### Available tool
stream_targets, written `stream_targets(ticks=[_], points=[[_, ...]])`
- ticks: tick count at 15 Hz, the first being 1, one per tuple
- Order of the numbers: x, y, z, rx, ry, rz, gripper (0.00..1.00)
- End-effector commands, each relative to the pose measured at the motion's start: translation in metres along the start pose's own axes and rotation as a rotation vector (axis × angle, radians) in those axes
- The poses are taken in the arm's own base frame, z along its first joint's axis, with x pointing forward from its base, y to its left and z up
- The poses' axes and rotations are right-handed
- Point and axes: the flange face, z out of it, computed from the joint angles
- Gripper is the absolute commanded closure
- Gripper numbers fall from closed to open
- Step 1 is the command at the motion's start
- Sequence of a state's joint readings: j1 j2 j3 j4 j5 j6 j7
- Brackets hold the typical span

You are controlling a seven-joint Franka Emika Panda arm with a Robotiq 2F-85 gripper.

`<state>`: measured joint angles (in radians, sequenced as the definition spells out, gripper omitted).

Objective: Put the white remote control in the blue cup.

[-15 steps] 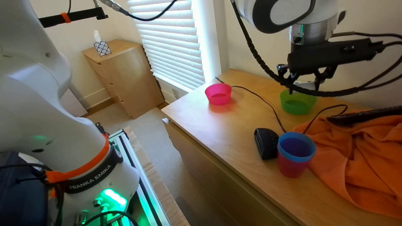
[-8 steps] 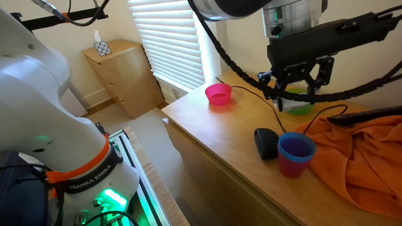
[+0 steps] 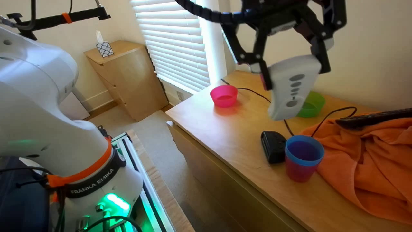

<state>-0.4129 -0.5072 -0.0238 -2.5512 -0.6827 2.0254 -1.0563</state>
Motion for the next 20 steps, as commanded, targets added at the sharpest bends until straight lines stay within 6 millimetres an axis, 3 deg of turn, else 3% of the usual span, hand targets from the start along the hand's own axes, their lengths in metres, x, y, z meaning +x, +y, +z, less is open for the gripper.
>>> stream_targets(ticks=[1,2,3,4,5,13,20], points=[[0.032,-0.030,-0.017,-0.027,-0.196,-0.050,0.57],[0.012,-0.020,-0.021,0.003,-0.101,-0.046,0.57],[0.020,-0.024,-0.025,-0.005,-0.114,-0.050,0.32],[0.023,-0.024,-0.027,-0.008,-0.105,-0.057,0.32],[0.021,-0.023,-0.026,-0.004,-0.098,-0.055,0.57],[0.083,0.026,0.014,-0.129,-0.137,-0.213,0.57],[0.096,0.053,0.061,-0.035,-0.212,-0.266,0.57]])
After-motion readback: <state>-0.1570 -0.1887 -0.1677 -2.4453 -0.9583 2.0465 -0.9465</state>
